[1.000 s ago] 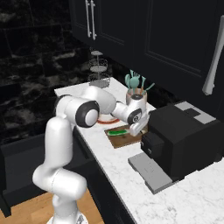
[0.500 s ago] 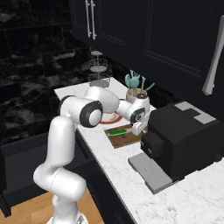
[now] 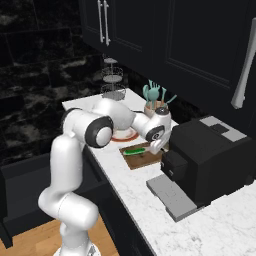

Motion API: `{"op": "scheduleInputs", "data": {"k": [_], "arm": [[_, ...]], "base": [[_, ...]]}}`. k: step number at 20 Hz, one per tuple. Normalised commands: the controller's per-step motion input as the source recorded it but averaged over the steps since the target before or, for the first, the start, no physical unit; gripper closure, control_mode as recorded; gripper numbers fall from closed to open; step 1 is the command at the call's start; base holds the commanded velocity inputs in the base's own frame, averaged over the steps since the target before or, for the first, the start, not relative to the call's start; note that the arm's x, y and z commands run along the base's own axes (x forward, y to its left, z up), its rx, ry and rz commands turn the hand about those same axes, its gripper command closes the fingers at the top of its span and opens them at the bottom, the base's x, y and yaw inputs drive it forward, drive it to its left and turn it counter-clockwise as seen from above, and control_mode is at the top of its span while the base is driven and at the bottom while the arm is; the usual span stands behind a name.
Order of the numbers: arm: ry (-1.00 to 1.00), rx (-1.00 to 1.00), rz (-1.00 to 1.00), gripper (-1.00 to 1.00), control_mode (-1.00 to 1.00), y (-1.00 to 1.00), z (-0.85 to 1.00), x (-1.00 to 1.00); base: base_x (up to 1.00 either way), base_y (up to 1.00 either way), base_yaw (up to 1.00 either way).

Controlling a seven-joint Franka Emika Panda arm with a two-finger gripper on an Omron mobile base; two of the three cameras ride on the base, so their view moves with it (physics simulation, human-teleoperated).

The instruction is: Pick up the knife from the drawer and place it on the cutting board. Then place the meat from the plate to the cutting board.

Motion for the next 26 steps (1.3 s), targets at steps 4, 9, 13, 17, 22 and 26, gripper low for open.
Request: {"op": "scheduleInputs", "data": {"k": [4,9,13,17,22,26], "arm": [[-0.27,0.0,0.0,-1.0,-1.0,0.11,0.29,-0.51],[-0.19,0.0,0.0,-1.0,-1.0,0.59,0.41,-0.44],[-0.08,-0.03,-0.02,-1.0,-1.0,1.0,0.34,-0.24],[-0.03,-0.06,-0.04,-1.0,-1.0,1.0,0.32,-0.14],[-0.01,-0.05,-0.04,-1.0,-1.0,0.98,0.67,-0.34],[0.0,-0.01,0.0,-1.0,-1.0,0.69,1.0,-0.61]], "base": [[0.0,0.0,0.0],[0.0,0.0,0.0],[0.0,0.0,0.0],[0.0,0.0,0.0],[0.0,0.0,0.0],[0.0,0.0,0.0]]}}
